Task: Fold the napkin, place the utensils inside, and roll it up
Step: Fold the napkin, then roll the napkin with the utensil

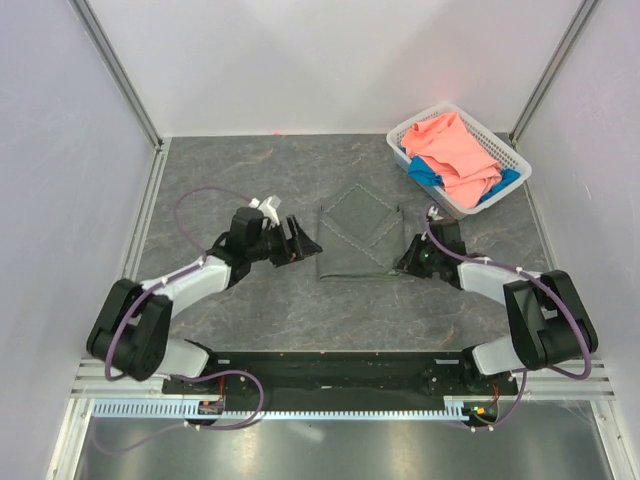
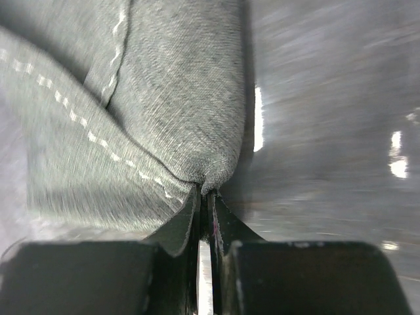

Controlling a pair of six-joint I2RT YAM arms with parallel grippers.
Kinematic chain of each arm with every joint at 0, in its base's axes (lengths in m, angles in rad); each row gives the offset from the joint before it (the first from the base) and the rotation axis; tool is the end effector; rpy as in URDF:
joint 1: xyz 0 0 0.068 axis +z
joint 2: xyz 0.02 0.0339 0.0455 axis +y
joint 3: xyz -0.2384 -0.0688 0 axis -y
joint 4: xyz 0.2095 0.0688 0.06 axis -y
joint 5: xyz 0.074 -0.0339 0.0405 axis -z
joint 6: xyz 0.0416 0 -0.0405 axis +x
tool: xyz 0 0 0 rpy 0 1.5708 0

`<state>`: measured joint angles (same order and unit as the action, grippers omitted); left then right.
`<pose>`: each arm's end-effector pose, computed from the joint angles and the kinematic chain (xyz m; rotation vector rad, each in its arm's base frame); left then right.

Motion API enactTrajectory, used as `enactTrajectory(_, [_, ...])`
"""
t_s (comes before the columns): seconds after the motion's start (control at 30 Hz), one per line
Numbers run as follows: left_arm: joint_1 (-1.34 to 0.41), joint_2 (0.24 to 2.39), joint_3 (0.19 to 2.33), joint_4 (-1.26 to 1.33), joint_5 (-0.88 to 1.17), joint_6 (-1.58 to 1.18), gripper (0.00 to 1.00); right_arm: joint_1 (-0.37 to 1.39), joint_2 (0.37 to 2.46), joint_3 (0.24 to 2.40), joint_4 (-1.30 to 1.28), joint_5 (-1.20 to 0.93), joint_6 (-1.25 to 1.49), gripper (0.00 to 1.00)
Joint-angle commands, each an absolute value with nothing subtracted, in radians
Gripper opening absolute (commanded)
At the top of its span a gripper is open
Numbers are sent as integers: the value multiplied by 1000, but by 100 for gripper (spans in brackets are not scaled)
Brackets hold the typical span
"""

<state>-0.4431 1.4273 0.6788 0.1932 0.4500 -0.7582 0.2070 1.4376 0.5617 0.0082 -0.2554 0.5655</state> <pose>0.2406 -0.1342 0.1921 -0.0711 2.3003 -1.1490 0.2351 0.0601 0.1401 0.3309 2.4886 0.6448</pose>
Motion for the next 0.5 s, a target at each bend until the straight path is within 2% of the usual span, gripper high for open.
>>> enactTrajectory(0.0, [-408, 1309, 588, 98, 325, -730, 81, 311, 1451, 509, 178, -250, 736, 3])
enactTrajectory(0.2, [-361, 1258, 497, 116, 310, -749, 75, 354, 1453, 497, 229, -221, 792, 1])
enactTrajectory(0.37, [-334, 1339, 463, 253, 419, -808, 64, 356, 1451, 491, 215, -218, 781, 0])
enactTrajectory(0.47, [-333, 1405, 451, 345, 475, -862, 63, 356, 1450, 480, 218, -218, 779, 0])
